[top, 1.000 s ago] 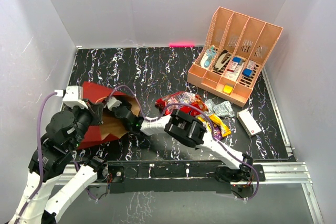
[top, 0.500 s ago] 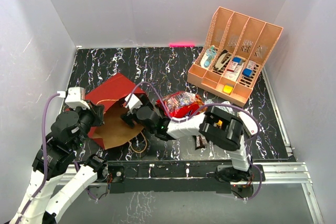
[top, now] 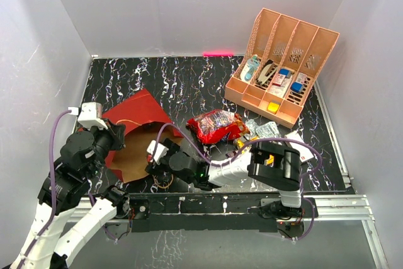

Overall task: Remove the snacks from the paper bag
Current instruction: Take out the snack from the paper bag.

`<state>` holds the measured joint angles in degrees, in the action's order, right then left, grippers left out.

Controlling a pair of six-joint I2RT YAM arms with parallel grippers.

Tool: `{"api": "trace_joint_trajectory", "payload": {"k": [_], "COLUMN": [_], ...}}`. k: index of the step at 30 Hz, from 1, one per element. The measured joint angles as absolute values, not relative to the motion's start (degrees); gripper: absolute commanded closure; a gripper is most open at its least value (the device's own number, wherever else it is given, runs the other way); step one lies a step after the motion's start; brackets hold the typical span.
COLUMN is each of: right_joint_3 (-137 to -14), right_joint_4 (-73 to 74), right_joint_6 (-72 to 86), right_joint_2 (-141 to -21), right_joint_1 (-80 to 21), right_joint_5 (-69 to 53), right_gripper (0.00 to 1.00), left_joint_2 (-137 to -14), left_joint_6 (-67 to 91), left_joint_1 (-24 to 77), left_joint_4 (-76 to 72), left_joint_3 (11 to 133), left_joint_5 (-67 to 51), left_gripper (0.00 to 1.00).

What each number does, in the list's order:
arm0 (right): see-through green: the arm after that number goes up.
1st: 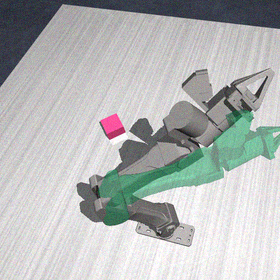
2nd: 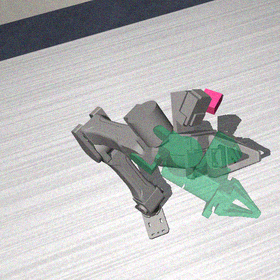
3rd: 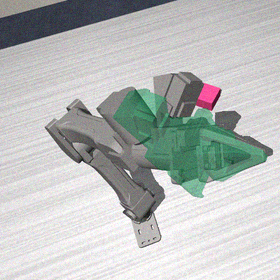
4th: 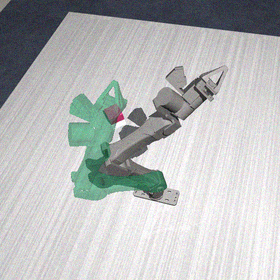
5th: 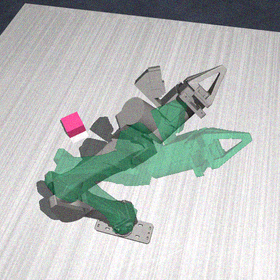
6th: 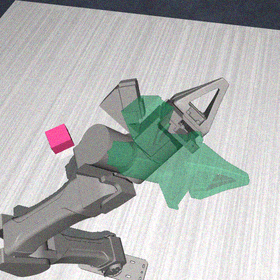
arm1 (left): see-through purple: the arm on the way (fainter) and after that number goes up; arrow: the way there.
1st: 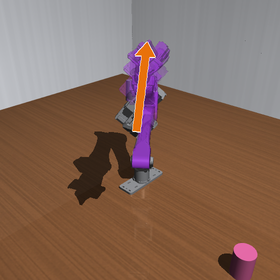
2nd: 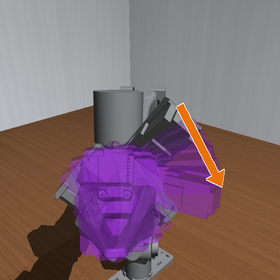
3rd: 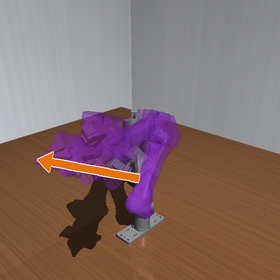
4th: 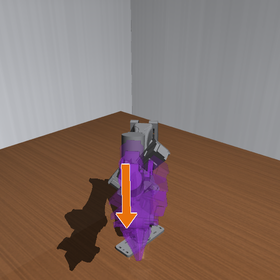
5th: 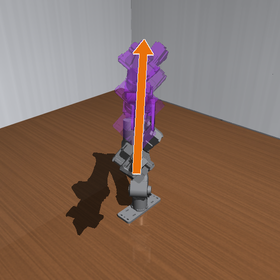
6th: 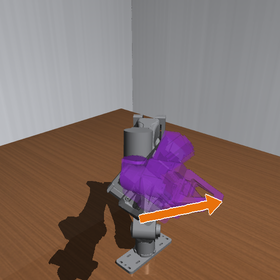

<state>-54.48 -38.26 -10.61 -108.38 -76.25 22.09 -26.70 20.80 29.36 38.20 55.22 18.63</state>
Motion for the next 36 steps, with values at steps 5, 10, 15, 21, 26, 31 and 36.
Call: {"api": "trace_joint_trajectory", "payload": {"k": [5, 10, 15, 21, 26, 31, 36], "right_joint_3": [-54.9, -65.0, -76.2, -84.1, -91.6, -99.2, -107.7], "right_joint_4": [-47.3, -52.8, -55.3, -53.4, -51.2, -46.2, -41.6], "right_joint_6": [-17.0, -22.9, -28.4, -30.1, -30.0, -29.0, -27.9], "right_joint_2": [-110.9, -123.0, -135.8, -141.3, -144.1, -148.8, -153.0], "right_joint_1": [-76.3, -76.4, -75.9, -72.8, -69.9, -68.4, -67.4], "right_joint_5": [22.2, 27.3, 32.6, 33.5, 33.6, 34.4, 35.7], "right_gripper": [0.32, 0.32, 0.30, 0.21, 0.20, 0.19, 0.24], "left_joint_2": [-26.9, -27.0, -27.0, -26.9, -26.9, -26.9, -26.9], "left_joint_6": [20.5, 20.2, 19.9, 19.9, 19.9, 19.9, 19.9], "left_joint_1": [29.4, 29.4, 29.4, 29.4, 29.4, 29.4, 29.4], "left_joint_4": [38.2, 38.2, 38.2, 38.2, 38.2, 37.8, 37.8], "left_joint_3": [55.8, 55.9, 56.3, 56.6, 56.6, 56.6, 56.6], "left_joint_5": [17.9, 17.0, 16.0, 15.4, 14.7, 14.1, 13.9], "left_gripper": [1.00, 1.00, 1.00, 1.00, 1.00, 1.00, 1.00]}}
